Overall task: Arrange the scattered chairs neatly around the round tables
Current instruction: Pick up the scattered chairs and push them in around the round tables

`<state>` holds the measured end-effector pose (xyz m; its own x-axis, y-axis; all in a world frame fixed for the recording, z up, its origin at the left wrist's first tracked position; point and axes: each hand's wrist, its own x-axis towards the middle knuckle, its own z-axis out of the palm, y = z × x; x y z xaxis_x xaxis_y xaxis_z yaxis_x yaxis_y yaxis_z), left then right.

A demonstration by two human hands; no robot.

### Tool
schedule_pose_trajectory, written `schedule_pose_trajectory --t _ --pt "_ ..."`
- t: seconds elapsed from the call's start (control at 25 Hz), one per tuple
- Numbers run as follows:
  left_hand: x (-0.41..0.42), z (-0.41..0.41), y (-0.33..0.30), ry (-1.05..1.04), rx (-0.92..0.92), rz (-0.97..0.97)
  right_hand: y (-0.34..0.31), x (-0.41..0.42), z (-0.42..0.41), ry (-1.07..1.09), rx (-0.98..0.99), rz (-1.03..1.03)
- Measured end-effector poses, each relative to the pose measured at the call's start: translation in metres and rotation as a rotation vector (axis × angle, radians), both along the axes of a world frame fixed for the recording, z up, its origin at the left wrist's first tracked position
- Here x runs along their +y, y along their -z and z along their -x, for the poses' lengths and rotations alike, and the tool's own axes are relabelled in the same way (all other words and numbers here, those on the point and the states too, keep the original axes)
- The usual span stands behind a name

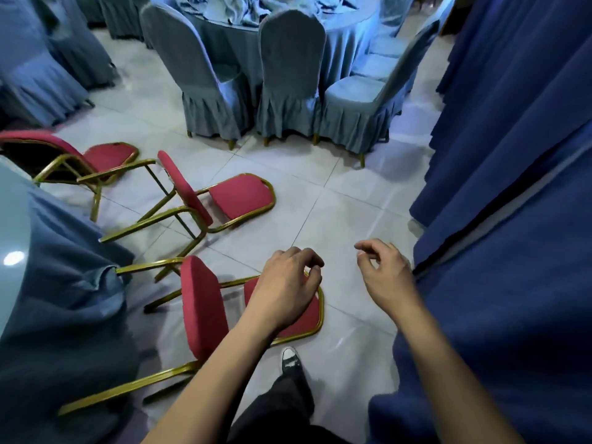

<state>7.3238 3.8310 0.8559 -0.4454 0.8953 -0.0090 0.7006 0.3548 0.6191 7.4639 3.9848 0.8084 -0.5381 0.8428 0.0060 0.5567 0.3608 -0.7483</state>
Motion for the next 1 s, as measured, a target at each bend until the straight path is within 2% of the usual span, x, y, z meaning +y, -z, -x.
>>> schedule_pose_trajectory --t 0.2,0.36,0.48,0.76,1.0 --pt "0.095 0.086 -0.025 -0.094 0.007 -0.08 -0.022 0.089 0.096 -0.105 -0.032 -0.01" --pt "0.131 0.136 -0.021 -0.154 0.035 -0.062 -0.028 0.13 0.173 -0.244 -0.031 -0.002" --pt "0.151 0.181 -0.011 -0.282 0.031 -0.06 -0.029 0.161 0.24 -0.372 -0.025 0.006" --pt "0.202 0.273 0.02 -0.777 0.038 -0.02 0.005 0.229 0.398 -0.867 -0.06 -0.013" --pt "0.259 0.258 0.037 -1.288 -0.08 0.032 0.022 0.263 0.498 -1.364 -0.153 -0.1"
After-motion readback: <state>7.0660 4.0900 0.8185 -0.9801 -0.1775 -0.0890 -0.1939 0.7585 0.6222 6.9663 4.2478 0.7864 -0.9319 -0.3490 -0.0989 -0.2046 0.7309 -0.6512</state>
